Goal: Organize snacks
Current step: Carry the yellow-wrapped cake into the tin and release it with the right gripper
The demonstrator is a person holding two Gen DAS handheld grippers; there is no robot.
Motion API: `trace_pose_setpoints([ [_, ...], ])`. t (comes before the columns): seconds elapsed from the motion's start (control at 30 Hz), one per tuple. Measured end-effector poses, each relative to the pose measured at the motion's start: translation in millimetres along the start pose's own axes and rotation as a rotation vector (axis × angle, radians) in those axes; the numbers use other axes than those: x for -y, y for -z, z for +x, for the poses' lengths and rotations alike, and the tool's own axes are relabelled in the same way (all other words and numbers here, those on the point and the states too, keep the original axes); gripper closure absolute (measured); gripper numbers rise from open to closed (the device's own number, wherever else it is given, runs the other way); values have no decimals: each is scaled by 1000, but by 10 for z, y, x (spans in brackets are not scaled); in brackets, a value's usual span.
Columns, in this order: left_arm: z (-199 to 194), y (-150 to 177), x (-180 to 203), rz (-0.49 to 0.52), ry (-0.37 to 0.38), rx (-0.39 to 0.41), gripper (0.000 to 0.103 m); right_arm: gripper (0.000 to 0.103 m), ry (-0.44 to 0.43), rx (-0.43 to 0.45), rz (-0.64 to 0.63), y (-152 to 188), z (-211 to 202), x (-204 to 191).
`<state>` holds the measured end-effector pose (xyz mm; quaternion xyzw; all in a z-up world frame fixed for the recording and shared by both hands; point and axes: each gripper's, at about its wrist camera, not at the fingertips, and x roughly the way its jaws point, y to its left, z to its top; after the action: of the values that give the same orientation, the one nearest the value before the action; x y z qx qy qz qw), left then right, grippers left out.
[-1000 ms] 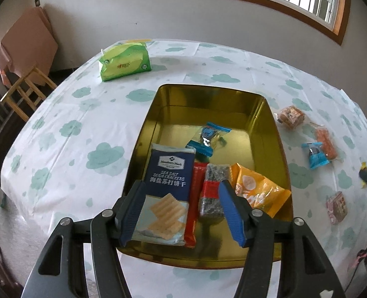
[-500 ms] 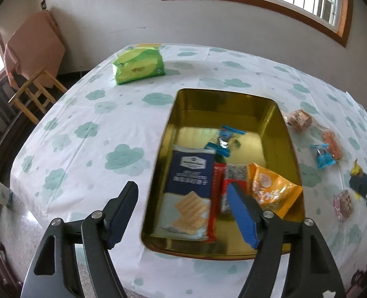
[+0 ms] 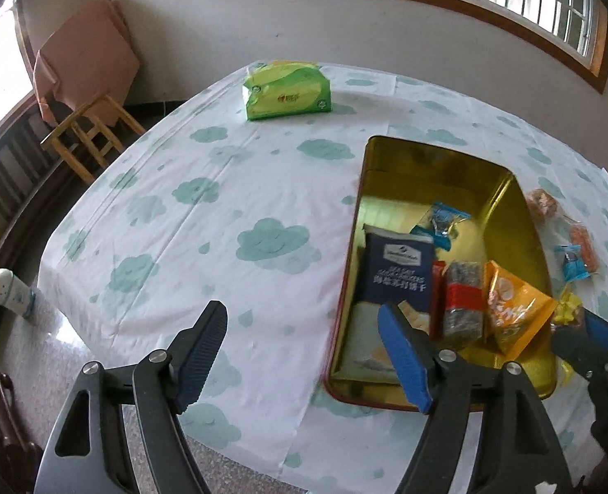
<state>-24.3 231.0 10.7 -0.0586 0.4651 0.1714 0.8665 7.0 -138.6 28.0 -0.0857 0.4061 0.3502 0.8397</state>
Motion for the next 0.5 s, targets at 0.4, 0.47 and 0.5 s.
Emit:
trace_pose_setpoints([
  [0.4,52,54,-83,-5,-4,-22,30,77,40,-48,-42,-249,670,-149],
  [0.47,56,59,-89,-6,-2,-24,30,77,44,-56,-42,-286,769,-176],
  [0.5,54,59,-89,-5,-2,-25,30,77,46,-59,-42,-297,811,-184],
])
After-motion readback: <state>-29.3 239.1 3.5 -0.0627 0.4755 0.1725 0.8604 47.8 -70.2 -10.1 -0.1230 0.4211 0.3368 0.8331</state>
